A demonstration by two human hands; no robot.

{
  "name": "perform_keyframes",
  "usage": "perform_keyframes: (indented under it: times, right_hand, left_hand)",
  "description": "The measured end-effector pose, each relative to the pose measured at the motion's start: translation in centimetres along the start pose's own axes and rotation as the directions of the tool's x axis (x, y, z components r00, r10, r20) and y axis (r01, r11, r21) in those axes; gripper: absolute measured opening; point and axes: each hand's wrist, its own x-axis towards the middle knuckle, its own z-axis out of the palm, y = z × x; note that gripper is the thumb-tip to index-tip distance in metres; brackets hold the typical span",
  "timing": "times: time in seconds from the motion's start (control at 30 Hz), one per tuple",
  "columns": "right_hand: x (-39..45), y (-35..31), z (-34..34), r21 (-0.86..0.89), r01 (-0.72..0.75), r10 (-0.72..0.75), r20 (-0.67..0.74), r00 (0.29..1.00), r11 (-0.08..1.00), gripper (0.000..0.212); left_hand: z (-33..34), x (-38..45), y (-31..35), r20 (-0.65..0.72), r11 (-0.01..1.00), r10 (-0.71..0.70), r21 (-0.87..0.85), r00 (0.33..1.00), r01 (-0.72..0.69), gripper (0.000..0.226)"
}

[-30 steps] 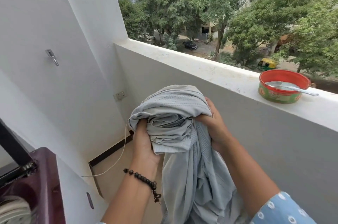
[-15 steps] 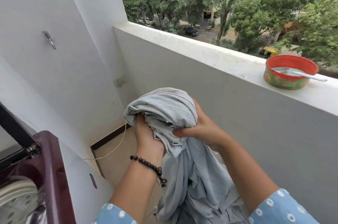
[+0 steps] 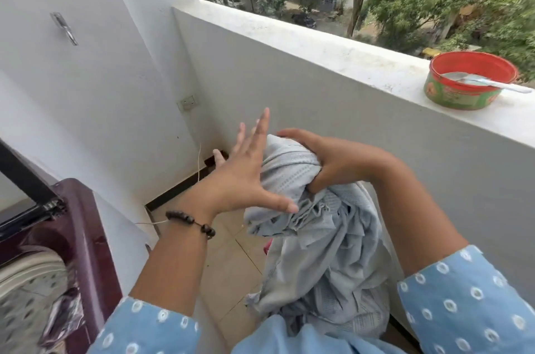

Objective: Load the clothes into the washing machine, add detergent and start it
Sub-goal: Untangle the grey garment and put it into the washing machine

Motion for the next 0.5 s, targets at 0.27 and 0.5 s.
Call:
perform_keyframes:
  times: [0.27,0.5]
  right_hand:
    - [-0.8,0.3,-0.8,0.274,0.092,-0.068,-0.096,0.993,0.957,0.119]
    - [-1.5,4.8,1.0,0.629,0.074,-0.045,-0.061,0.997,0.774,0.130]
  left_hand:
    - [0.9,1.5,0.9,-0.188,0.969,0.057,-0.227,0.980,-0.100,0.131]
    - [-1.2,2.1,0.1,-0.520,0.655,-0.043,-0.659,0.853,-0.369,0.102]
